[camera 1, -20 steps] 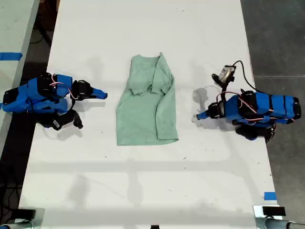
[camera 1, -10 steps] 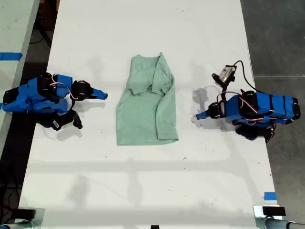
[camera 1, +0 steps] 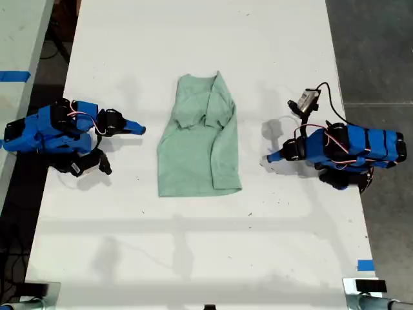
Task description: Fold t shirt
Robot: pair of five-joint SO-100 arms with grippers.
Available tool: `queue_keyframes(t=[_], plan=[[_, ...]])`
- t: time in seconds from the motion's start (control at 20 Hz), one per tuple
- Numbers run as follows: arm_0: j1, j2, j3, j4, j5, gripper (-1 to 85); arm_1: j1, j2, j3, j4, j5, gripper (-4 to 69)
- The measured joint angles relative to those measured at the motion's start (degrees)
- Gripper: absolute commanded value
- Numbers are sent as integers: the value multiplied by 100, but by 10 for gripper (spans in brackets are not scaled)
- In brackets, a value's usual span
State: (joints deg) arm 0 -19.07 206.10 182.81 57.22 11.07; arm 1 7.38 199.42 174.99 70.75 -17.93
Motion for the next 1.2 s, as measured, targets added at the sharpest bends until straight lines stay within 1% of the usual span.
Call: queue_keyframes(t=[0.8, 1.2], plan=[[0, 0, 0, 0, 0, 0, 62, 0, 0, 141, 352, 10], [0, 0, 0, 0, 0, 0, 62, 0, 0, 141, 369, 10]])
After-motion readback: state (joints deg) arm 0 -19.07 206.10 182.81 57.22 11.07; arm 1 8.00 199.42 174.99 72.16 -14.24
